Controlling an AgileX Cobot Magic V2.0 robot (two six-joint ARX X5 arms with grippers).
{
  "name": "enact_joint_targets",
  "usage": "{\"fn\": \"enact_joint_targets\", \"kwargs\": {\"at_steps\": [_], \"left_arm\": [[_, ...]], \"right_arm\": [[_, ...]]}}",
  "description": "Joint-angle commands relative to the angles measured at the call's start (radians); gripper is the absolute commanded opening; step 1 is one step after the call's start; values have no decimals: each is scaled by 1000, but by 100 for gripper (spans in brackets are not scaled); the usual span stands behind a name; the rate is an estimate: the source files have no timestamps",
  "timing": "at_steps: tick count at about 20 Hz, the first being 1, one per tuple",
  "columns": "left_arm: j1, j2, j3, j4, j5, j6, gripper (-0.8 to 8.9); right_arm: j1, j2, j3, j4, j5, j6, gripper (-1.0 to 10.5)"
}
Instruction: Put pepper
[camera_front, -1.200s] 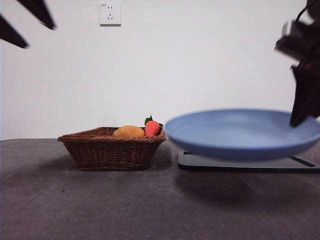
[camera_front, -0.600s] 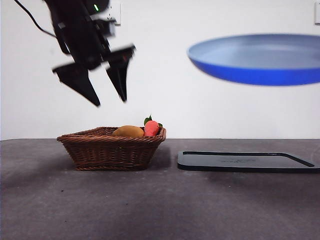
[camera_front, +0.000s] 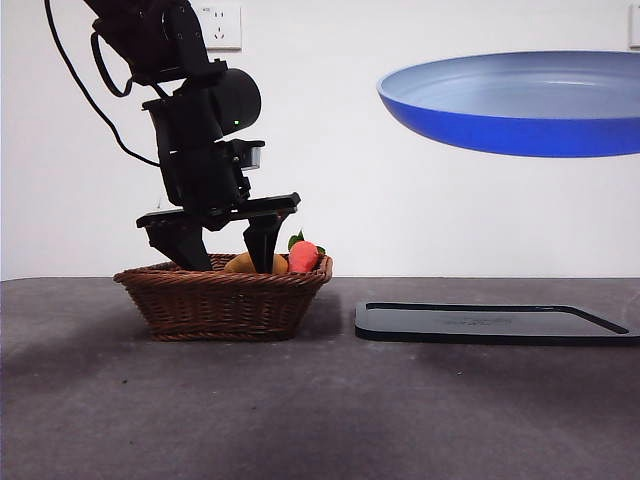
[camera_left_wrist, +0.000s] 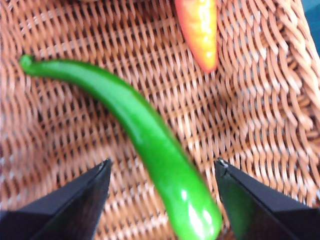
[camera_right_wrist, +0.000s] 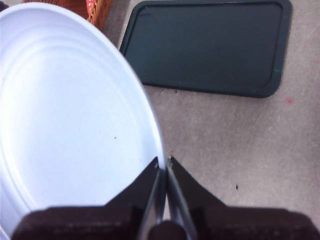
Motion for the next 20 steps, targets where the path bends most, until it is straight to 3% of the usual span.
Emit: {"fn": "enact_joint_targets", "kwargs": {"at_steps": [1,11,16,20], "left_arm": [[-10,31,26,20,-6,-16,362],[-20,77,26,23,-12,-37,359],[-28,76,26,20,-31,-39,205],[-24,66,26,-2,-31,-39,134]], "right_arm": [[1,2,15,8,-4,3,3],[1,2,15,8,-4,-10,3],[1,4,15,9,-3,-16,3],[1,4,15,16,-3,-16,3]]}}
